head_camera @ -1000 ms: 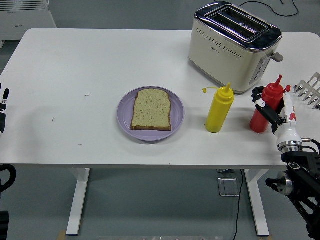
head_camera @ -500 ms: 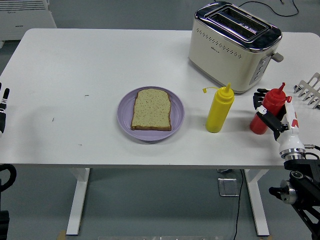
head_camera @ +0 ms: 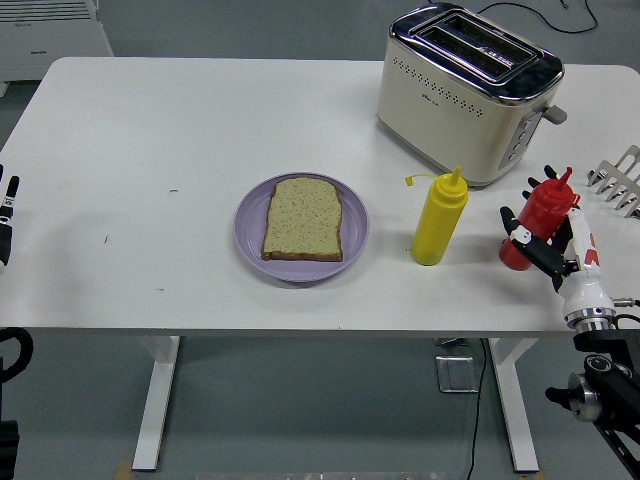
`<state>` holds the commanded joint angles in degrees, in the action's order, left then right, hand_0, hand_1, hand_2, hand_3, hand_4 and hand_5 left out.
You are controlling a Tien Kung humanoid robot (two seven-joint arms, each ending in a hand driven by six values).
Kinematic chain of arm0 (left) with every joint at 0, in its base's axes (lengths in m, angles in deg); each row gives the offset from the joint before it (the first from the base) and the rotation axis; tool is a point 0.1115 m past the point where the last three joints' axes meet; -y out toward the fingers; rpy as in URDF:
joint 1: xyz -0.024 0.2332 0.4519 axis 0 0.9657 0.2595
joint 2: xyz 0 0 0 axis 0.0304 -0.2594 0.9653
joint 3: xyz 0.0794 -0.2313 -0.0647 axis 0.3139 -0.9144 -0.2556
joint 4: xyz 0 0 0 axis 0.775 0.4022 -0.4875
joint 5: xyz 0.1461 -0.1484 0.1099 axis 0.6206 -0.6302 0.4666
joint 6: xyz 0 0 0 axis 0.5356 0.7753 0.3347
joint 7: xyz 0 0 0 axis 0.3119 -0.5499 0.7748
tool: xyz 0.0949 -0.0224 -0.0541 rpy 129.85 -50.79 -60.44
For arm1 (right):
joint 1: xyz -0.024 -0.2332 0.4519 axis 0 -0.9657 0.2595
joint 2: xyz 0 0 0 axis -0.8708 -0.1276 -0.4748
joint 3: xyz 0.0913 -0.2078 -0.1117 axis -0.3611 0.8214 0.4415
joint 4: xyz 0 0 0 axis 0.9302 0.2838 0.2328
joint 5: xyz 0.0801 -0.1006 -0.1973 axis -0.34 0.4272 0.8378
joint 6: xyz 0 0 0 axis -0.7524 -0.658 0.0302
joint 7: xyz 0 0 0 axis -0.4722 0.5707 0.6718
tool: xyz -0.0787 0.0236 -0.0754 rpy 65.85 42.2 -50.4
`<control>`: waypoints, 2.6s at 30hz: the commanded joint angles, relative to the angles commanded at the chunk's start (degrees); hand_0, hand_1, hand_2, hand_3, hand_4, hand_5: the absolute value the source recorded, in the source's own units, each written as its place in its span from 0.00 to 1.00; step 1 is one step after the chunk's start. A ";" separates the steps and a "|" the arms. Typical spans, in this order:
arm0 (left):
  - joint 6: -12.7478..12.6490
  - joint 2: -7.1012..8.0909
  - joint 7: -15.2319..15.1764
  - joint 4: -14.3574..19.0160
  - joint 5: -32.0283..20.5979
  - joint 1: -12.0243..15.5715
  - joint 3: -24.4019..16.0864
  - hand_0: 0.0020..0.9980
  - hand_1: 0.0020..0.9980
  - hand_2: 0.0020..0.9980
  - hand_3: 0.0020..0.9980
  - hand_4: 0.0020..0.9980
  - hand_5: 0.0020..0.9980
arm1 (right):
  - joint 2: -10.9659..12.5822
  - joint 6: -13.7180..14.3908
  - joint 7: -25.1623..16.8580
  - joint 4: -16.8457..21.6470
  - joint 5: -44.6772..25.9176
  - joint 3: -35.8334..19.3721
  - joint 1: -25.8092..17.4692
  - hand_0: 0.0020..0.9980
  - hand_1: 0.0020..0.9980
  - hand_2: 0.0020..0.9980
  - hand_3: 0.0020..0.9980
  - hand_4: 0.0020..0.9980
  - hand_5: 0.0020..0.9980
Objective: Pick up the cup,pour liquid into bread,place the cup on the desk
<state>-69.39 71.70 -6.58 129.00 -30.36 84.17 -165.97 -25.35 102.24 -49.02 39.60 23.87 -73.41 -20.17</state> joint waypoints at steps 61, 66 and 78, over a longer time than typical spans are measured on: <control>-0.26 0.00 -0.20 0.12 -0.04 -0.17 0.24 0.78 0.73 0.73 0.66 0.53 0.95 | 1.18 -20.70 18.73 5.91 -41.35 -42.37 -5.59 0.76 0.70 0.71 0.72 0.57 0.32; -0.32 0.00 -0.29 0.11 -0.01 -0.16 0.09 0.78 0.73 0.73 0.66 0.53 0.95 | 0.44 -21.86 20.62 5.18 -41.02 -42.26 -5.47 0.76 0.69 0.71 0.71 0.57 0.36; -0.17 0.00 -0.22 0.11 0.02 -0.39 -0.05 0.78 0.73 0.73 0.66 0.53 0.95 | 0.64 -22.60 23.02 4.53 -39.77 -42.05 -5.71 0.76 0.69 0.73 0.70 0.57 0.41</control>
<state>-69.56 71.70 -6.79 129.10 -30.33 83.78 -166.02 -24.71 79.63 -25.99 44.13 -15.90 -115.45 -25.88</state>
